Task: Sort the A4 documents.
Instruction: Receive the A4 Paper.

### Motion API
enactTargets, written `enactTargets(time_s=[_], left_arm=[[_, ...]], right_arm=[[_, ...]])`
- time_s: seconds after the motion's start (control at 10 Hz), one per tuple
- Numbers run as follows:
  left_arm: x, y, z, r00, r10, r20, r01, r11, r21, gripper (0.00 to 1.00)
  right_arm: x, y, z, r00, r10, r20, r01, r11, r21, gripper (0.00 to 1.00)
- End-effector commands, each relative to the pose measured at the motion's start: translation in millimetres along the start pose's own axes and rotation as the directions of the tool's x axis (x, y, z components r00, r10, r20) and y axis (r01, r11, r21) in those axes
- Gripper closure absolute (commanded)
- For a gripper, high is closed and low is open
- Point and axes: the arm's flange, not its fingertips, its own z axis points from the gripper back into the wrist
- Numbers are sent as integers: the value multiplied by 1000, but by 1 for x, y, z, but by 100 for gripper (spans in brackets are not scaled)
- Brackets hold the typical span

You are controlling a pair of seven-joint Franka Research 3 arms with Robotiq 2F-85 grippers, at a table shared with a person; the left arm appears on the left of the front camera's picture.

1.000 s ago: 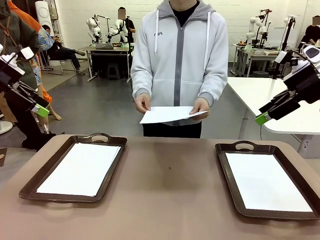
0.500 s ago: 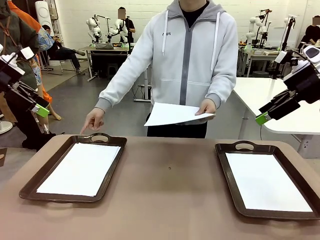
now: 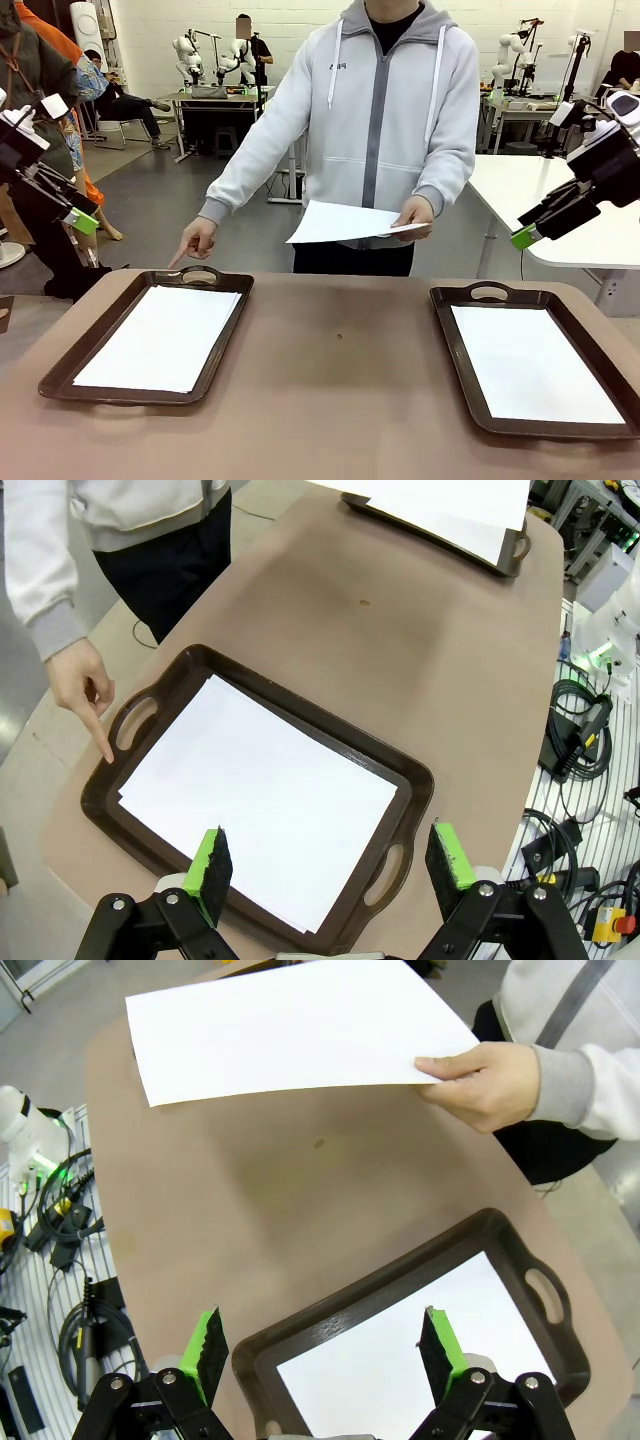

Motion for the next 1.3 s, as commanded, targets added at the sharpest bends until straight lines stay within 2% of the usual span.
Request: enactTargets(time_s=[0.0, 0.9, 1.2], left_arm=[[1, 0, 1, 1000, -11, -5, 11, 1000, 7, 0], [1, 0, 1, 1000, -11, -5, 11, 1000, 7, 0], [8, 6, -9, 1000, -11, 13, 11, 999, -40, 0]], right_arm=[[0, 1, -1, 1000, 0, -11, 0, 1000, -9, 0], [0, 1, -1, 1000, 0, -11, 0, 1000, -9, 0], [0, 1, -1, 1000, 0, -11, 0, 1000, -9, 0]])
